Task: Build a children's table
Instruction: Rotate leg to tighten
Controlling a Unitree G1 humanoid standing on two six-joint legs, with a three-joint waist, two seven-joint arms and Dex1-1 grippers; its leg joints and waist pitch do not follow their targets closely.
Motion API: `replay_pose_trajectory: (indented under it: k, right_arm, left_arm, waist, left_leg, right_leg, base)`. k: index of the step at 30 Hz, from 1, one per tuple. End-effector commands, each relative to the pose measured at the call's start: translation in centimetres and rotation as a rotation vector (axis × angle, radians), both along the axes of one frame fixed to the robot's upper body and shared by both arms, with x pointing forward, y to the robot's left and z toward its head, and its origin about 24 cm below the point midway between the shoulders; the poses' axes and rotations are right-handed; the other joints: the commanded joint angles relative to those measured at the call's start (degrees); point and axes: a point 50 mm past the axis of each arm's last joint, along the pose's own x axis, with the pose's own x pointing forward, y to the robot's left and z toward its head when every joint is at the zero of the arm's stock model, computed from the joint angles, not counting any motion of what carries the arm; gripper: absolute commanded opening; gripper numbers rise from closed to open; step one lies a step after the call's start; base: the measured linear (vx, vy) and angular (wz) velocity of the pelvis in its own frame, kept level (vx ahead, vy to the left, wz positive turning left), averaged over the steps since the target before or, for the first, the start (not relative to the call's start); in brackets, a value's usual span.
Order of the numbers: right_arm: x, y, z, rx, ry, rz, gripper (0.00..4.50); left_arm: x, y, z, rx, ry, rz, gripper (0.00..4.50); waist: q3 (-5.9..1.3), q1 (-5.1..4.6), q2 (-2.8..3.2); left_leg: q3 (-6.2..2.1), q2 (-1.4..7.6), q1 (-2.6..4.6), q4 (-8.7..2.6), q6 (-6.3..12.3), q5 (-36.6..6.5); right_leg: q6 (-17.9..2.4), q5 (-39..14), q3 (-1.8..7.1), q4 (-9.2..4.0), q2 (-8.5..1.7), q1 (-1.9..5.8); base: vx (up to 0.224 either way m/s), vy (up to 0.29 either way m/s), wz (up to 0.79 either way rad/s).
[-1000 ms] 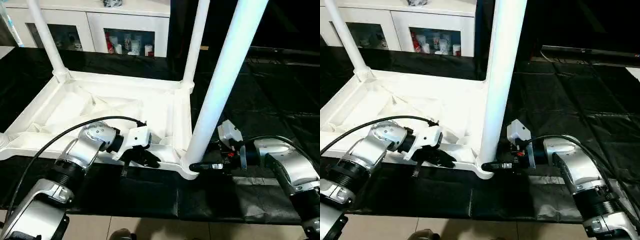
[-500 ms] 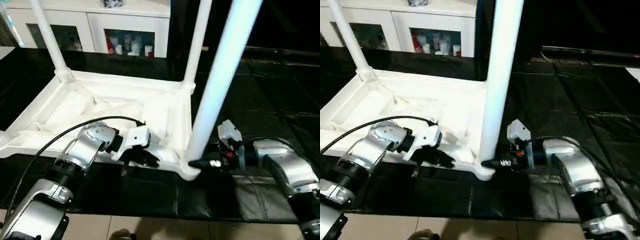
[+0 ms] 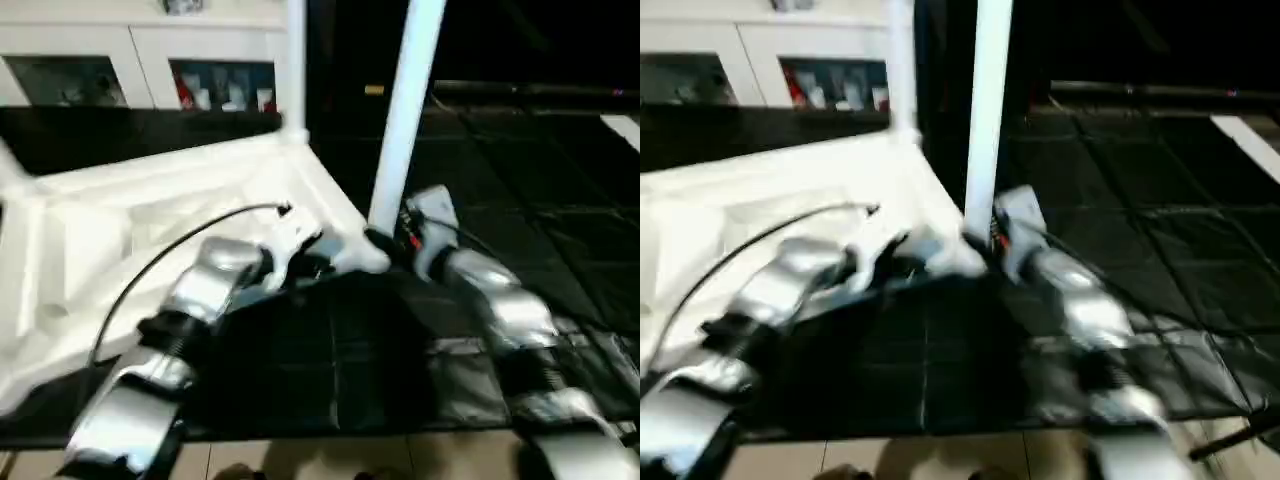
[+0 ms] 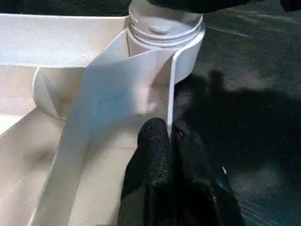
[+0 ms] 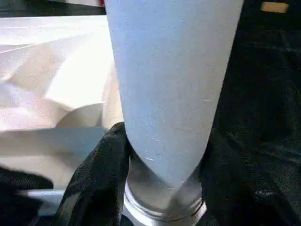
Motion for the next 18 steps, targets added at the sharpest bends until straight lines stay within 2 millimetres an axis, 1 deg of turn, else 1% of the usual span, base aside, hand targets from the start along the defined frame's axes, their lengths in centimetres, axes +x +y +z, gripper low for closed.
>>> replay_pose_trajectory:
  k: [1, 4, 5, 6, 7, 8, 9, 10, 12, 13, 14, 15, 16, 17, 18]
  right_arm:
    - [-0.7, 2.4, -1.2, -0.008, 0.049, 0.064, 1.95]
    - [-0.7, 2.5, -1.3, 0.006, 0.053, 0.045, 1.95]
    - [-0.7, 2.5, -1.3, 0.007, 0.053, 0.037, 1.95]
    - [-0.7, 2.5, -1.3, 0.007, 0.053, 0.037, 1.95]
    - [-0.8, 1.8, -1.2, 0.023, 0.039, 0.024, 1.95]
    - [-0.9, 1.6, -1.2, 0.028, 0.032, 0.022, 1.95]
    - [-0.9, 1.5, -1.2, 0.03, 0.029, 0.022, 2.51]
    - [-1.1, 0.8, -1.2, 0.031, 0.022, 0.027, 2.65]
    - [-1.3, 0.1, -1.2, 0.032, 0.012, 0.043, 2.71]
    - [-1.6, -0.4, -1.1, 0.038, 0.003, 0.059, 2.71]
    - [-1.8, -1.0, -1.0, 0.044, -0.002, 0.081, 3.0]
    - [-2.1, -1.5, -1.0, 0.043, -0.009, 0.103, 3.07]
    - [-2.5, -2.3, -0.9, 0.036, -0.02, 0.135, 3.07]
    - [-2.7, -3.0, -0.9, 0.026, -0.022, 0.153, 3.11]
    - [-3.0, -3.8, -0.8, 0.013, -0.026, 0.175, 3.3]
  left_arm:
    - [1.3, -1.4, 3.6, -0.048, -0.157, 0.028, 0.0]
    - [1.3, -1.5, 3.6, -0.047, -0.153, 0.044, 0.0]
    - [1.3, -1.5, 3.6, -0.046, -0.154, 0.047, 0.0]
    - [1.3, -1.5, 3.6, -0.046, -0.154, 0.047, 0.0]
    - [1.4, -1.3, 3.5, -0.035, -0.156, 0.057, 0.0]
    - [1.4, -1.2, 3.4, -0.032, -0.158, 0.059, 0.0]
    - [1.4, -1.2, 3.4, -0.03, -0.158, 0.06, 0.0]
    - [1.5, -1.0, 3.3, -0.025, -0.159, 0.064, 0.0]
    - [1.6, -0.8, 3.2, -0.02, -0.161, 0.064, 0.0]
    - [1.6, -0.7, 3.2, -0.017, -0.161, 0.064, 0.0]
    - [1.6, -0.5, 3.1, -0.014, -0.16, 0.061, 0.0]
    - [1.6, -0.4, 3.0, -0.011, -0.16, 0.055, 0.0]
    - [1.6, -0.1, 2.9, -0.008, -0.157, 0.047, 0.0]
    - [1.6, 0.0, 2.8, -0.006, -0.155, 0.036, 0.0]
    - [1.5, 0.2, 2.7, -0.006, -0.154, 0.018, 0.0]
  waist:
    - [-5.19, 0.6, 0.3]
    - [-5.03, 0.7, 0.34]
    - [-4.91, 0.69, 0.42]
    - [-4.91, 0.69, 0.42]
    - [-4.73, 0.7, 0.49]
    - [-4.69, 0.69, 0.49]
    - [-4.69, 0.78, 0.45]
    - [-4.72, 0.8, 0.37]
    - [-4.73, 0.88, 0.37]
    - [-4.8, 0.88, 0.18]
    - [-4.79, 0.83, 0.23]
    - [-4.85, 0.78, 0.12]
    - [-4.84, 0.77, 0.26]
    - [-4.88, 0.81, 0.16]
    - [-4.94, 0.81, 0.13]
  left_leg:
    - [-0.86, 2.34, 0.94, -3.15, 4.54, -0.4]
    - [-0.8, 2.48, 1.05, -3.24, 5.02, -1.1]
    - [-0.77, 2.52, 1.16, -3.34, 4.47, -2.6]
    - [-0.77, 2.52, 1.16, -3.34, 4.47, -2.6]
    - [-0.76, 2.59, 1.29, -3.5, 3.61, -4.2]
    - [-0.74, 2.59, 1.29, -3.52, 3.39, -4.6]
    - [-0.75, 2.62, 1.35, -3.54, 2.94, -5.0]
    - [-0.75, 2.56, 1.31, -3.54, 2.89, -4.8]
    - [-0.78, 2.56, 1.25, -3.55, 3.08, -4.4]
    - [-0.87, 2.45, 1.04, -3.51, 3.55, -4.0]
    - [-0.86, 2.44, 0.98, -3.51, 3.76, -4.1]
    - [-0.92, 2.47, 0.99, -3.42, 4.12, -4.1]
    - [-0.87, 2.32, 0.93, -3.35, 4.47, -4.1]
    - [-0.88, 2.44, 0.92, -3.26, 4.97, -3.8]
    - [-0.86, 2.39, 0.86, -3.19, 5.42, -3.3]
  right_leg:
    - [-14.9, 6.0, 2.96, -2.93, -4.92, 4.43]
    - [-15.0, 5.8, 2.95, -3.02, -4.89, 4.35]
    - [-14.9, 3.6, 2.97, -3.28, -4.94, 4.31]
    - [-14.9, 3.6, 2.97, -3.28, -4.94, 4.31]
    - [-14.6, 1.0, 2.99, -3.61, -4.96, 4.25]
    - [-14.4, 0.5, 3.02, -3.68, -4.95, 4.25]
    - [-14.0, -0.2, 3.07, -3.74, -4.98, 4.27]
    - [-13.9, 0.0, 3.07, -3.7, -4.9, 4.33]
    - [-13.7, 0.9, 3.05, -3.63, -4.85, 4.4]
    - [-13.5, 2.1, 3.01, -3.5, -4.85, 4.67]
    - [-13.5, 2.2, 3.01, -3.5, -4.9, 4.72]
    - [-13.4, 2.3, 3.01, -3.48, -5.01, 4.78]
    - [-13.5, 2.4, 3.0, -3.6, -4.9, 4.78]
    - [-13.7, 3.1, 3.03, -3.52, -4.94, 4.78]
    - [-14.0, 3.9, 2.97, -3.46, -4.87, 4.78]
  base:
    - [0.0, 0.0, 0.0]
    - [0.0, 0.0, 0.0]
    - [0.0, 0.0, 0.0]
    - [0.0, 0.0, 0.0]
    - [0.0, 0.0, 0.0]
    - [0.0, 0.0, 0.0]
    - [0.0, 0.0, 0.0]
    - [0.0, 0.0, 0.0]
    - [0.0, 0.0, 0.0]
    - [0.0, 0.0, 0.0]
    - [0.0, 0.0, 0.0]
    - [0.0, 0.0, 0.0]
    - [0.0, 0.0, 0.0]
    - [0.0, 0.0, 0.0]
    - [0.0, 0.0, 0.0]
